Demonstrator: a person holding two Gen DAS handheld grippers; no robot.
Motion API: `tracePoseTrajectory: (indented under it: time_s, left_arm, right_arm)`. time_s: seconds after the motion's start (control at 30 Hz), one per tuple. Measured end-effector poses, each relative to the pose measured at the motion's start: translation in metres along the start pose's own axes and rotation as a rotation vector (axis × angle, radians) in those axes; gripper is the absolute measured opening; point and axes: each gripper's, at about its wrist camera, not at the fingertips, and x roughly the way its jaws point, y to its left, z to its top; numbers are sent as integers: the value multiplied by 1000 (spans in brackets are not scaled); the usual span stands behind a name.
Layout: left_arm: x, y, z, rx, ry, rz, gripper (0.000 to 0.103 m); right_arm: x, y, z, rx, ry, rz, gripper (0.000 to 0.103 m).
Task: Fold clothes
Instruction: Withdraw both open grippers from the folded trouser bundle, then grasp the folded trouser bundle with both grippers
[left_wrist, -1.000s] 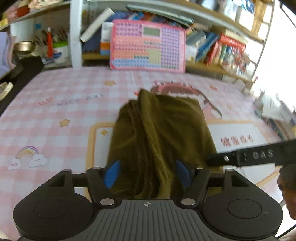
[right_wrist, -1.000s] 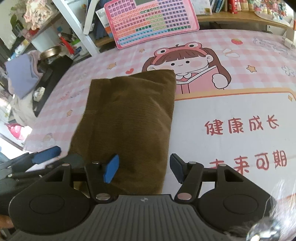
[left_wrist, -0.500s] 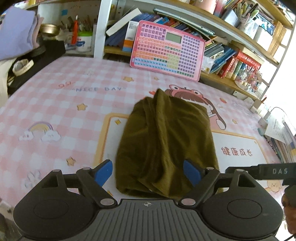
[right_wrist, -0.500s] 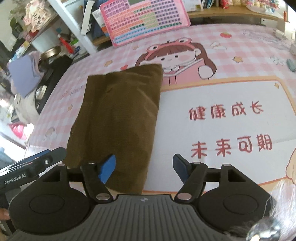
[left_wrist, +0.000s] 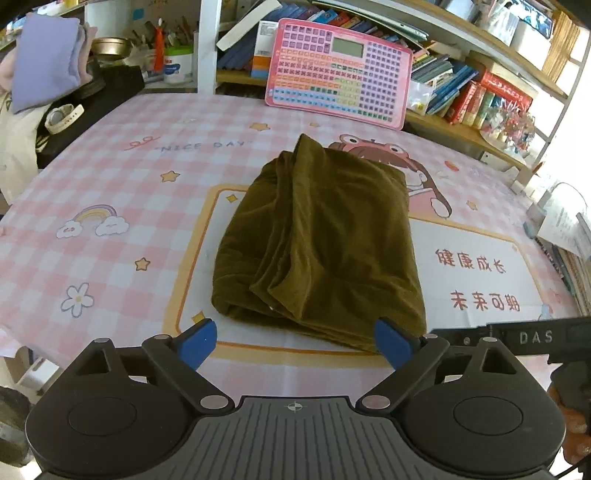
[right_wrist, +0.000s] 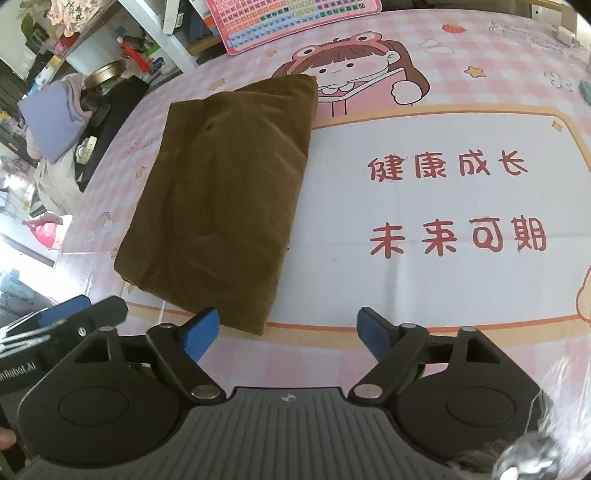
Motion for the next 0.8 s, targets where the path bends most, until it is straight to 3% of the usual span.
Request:
tracePoseTrajectory:
  time_s: [0.2, 0.33, 0.43, 0.5, 0.67, 0.8]
  left_arm:
    - [19, 20, 25, 22, 14, -76, 94]
    - [44, 52, 46, -57, 77, -190, 94]
    - [64, 73, 59, -130, 117, -329, 94]
    - [75, 79, 64, -147, 142, -378, 94]
    - [90, 80, 72, -106, 159, -389, 98]
    - [100, 89, 79, -136, 158, -383, 98]
  right_arm:
    - [1, -8, 9, 150, -73, 0, 89]
    - [8, -8, 12, 250, -99, 21, 87]
    - [14, -5, 14, 290, -106, 7, 84]
    - [18, -3, 13, 319, -115, 10, 75]
    - [26, 7, 15, 341, -126, 20, 67]
    - [34, 18, 21, 329, -133, 25, 64]
